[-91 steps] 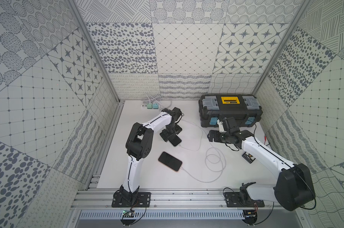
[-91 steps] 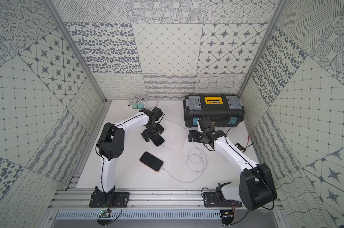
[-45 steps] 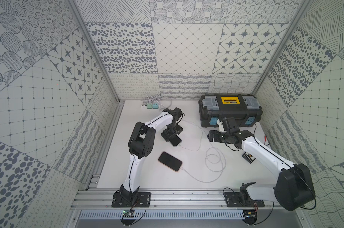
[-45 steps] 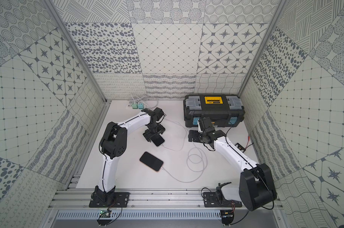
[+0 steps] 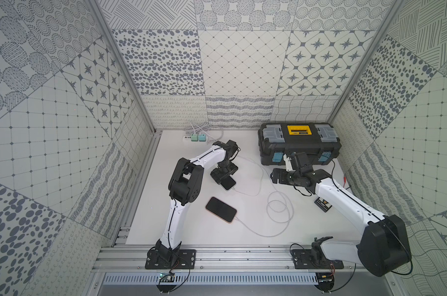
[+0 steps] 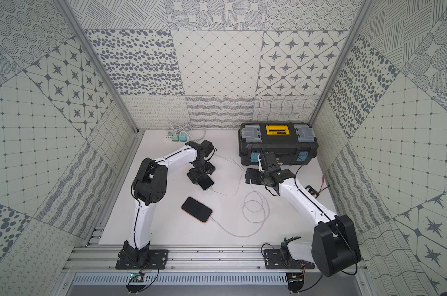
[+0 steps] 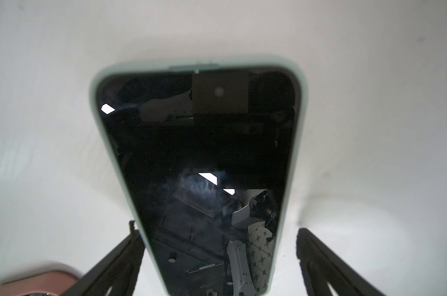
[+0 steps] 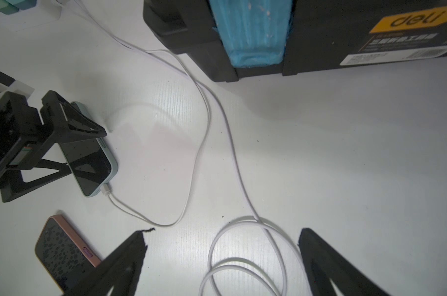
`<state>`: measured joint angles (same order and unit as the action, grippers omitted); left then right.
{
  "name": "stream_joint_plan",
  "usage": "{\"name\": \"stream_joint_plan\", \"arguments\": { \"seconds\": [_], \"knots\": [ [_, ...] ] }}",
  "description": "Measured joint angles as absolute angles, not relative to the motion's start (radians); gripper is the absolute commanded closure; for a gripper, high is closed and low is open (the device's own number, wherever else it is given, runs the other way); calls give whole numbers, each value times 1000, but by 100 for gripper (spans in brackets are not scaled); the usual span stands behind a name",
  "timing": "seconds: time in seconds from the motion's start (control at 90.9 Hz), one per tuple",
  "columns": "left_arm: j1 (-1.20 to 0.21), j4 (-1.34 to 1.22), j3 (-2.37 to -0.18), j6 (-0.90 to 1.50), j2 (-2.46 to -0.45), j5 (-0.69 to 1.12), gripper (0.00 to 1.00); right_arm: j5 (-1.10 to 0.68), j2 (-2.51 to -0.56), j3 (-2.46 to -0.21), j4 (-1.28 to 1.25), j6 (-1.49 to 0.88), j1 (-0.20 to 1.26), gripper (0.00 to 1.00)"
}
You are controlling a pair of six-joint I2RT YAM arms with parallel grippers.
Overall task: Unplug the charging cable from the phone
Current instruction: Pick up the phone at the center of the board.
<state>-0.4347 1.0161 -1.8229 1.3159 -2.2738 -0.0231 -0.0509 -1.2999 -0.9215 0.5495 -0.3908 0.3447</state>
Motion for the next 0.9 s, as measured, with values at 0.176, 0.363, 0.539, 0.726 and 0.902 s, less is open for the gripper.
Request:
{"name": "stream_joint_plan", "arguments": {
  "seconds": [0.176,0.363,0.539,0.726,0.902],
  "knots": [
    [-441,1016,-1824,1316,-2280,-23,5,-51,-1298,-921,550,-391,338,3],
    [-443,1016,-1824,1316,-2281,-23,5,-51,-1295,-921,550,-390,334,3],
    [-443,1010,-1808,1320,-2281,-23,10,-51,-1295,-921,550,-390,331,3],
    [-447,1001,-1787,1334,-2268,-26,18,-51,-1295,-921,550,-390,329,3],
    [-448,988,-1765,1343,-2259,-26,31,-51,-1294,-921,550,-390,326,3]
  ]
}}
